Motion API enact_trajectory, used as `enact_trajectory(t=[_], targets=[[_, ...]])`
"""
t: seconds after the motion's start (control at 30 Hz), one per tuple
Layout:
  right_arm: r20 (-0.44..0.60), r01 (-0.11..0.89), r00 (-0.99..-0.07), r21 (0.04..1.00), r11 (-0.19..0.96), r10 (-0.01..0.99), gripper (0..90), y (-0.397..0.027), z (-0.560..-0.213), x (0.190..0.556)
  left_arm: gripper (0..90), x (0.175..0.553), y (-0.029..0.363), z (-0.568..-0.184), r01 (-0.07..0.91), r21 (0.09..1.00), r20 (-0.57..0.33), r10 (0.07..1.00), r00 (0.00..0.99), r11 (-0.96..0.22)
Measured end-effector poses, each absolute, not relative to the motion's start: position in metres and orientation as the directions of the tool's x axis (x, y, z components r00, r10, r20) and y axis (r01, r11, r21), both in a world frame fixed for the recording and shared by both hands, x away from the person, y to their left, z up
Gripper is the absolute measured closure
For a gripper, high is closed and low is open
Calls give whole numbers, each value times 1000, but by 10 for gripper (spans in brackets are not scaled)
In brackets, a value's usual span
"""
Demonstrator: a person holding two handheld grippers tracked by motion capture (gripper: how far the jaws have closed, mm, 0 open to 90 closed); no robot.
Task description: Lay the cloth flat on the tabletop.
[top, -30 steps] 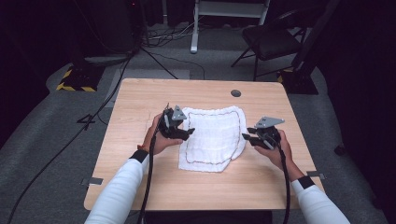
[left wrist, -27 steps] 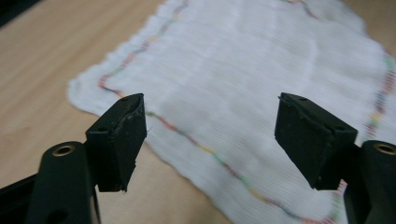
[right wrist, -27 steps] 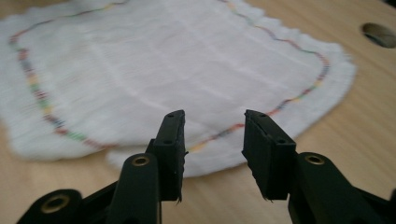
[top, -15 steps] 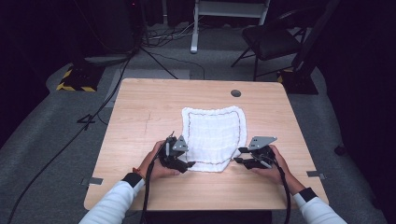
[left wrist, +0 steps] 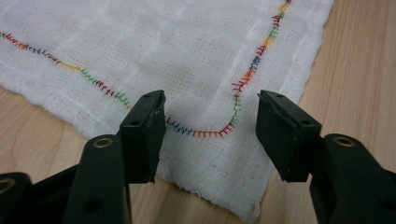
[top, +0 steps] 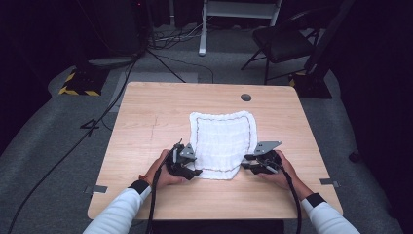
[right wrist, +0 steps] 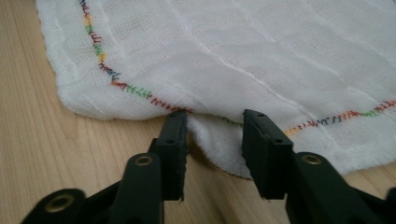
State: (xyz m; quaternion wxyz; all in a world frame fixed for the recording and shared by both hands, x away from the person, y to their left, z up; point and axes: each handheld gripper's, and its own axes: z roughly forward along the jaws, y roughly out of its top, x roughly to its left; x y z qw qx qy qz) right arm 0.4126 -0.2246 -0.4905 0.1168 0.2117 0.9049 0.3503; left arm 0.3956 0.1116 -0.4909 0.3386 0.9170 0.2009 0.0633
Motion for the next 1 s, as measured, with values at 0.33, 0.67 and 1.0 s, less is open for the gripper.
enact_trajectory(t=[0.33,0.67,1.0], targets=[[-114,294,-867,670,681,486,891,-233,-483,411,828,394,116,-482,293,638,30,404,914,-712],[-111,267,-842,766,585,528,895,-270,-444,394,857,390,133,-458,292,720,14,433,901,-630],[-88,286,-860,732,618,502,895,-286,-456,361,859,363,115,-466,244,668,14,340,940,-703]])
